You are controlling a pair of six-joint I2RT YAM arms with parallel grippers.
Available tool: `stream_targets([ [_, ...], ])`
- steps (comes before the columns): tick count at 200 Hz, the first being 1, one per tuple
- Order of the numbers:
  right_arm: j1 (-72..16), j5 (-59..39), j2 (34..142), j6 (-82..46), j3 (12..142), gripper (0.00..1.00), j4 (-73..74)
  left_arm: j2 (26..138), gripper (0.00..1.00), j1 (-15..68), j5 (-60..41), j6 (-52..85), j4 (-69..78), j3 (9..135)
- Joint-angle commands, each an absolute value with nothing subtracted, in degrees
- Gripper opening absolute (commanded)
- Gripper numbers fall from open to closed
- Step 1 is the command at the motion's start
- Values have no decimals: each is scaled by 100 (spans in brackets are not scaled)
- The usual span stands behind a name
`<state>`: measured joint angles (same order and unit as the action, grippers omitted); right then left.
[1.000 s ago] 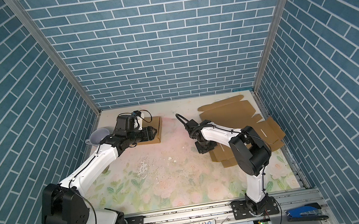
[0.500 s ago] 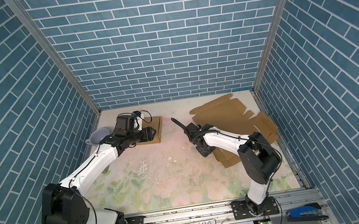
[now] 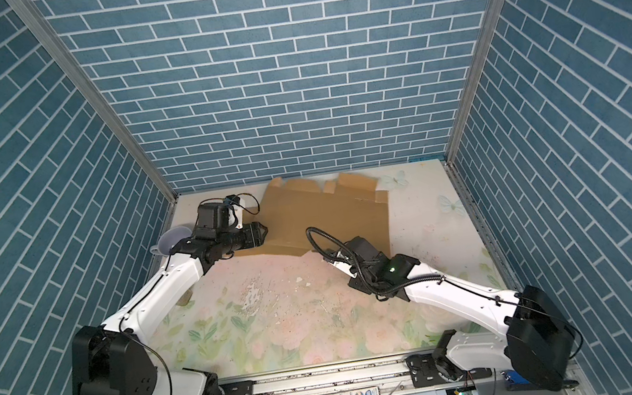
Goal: Fold the paper box
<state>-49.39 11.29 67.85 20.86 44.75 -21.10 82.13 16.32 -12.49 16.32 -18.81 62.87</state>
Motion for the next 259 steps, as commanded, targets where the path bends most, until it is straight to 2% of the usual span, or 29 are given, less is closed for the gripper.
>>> stream_targets([
  [1,-4939,674,6607,2639,4277,0,-1545,8038,70,1549,-1257,1675,-1957,6395],
  [15,-4947,825,6820,3070,4392,0,-2066,8025,70,1540,-1272,1667,-2019,6474],
  [37,-4933,1727,7200,3566,4585,0,-2623,8017,70,1556,-1376,1661,-2056,6538],
  [65,-4938,1430,7138,3638,4624,0,-2979,8021,70,1632,-1436,1644,-2030,6504],
  [79,-4934,1253,7072,3511,4598,26,-3108,8080,70,1732,-1454,1597,-2018,6530],
  [104,-4766,658,6749,3151,4634,47,-3158,8287,70,1959,-1499,1565,-1922,6672],
  [141,-4104,-410,6542,2343,4798,53,-3035,8852,69,2415,-1499,1384,-1853,7167],
  [161,-3667,36,6687,1252,4868,59,-2659,9253,69,2628,-1458,1340,-1878,7502],
  [181,-3174,786,7116,-18,5177,57,-2752,9696,69,2918,-1537,1374,-1835,7857],
  [198,-2681,945,7548,-866,5505,51,-3144,10133,69,3271,-1595,1363,-1811,8215],
  [211,-2348,1003,7805,-1432,5627,38,-3341,10524,69,3500,-1663,1397,-1780,8473],
  [233,-1789,695,8012,-2105,5710,22,-3418,11214,67,3863,-1723,1406,-1818,8931],
  [259,-1062,-320,8186,-2611,5614,22,-3248,11869,65,4056,-1791,1515,-1772,9206],
])
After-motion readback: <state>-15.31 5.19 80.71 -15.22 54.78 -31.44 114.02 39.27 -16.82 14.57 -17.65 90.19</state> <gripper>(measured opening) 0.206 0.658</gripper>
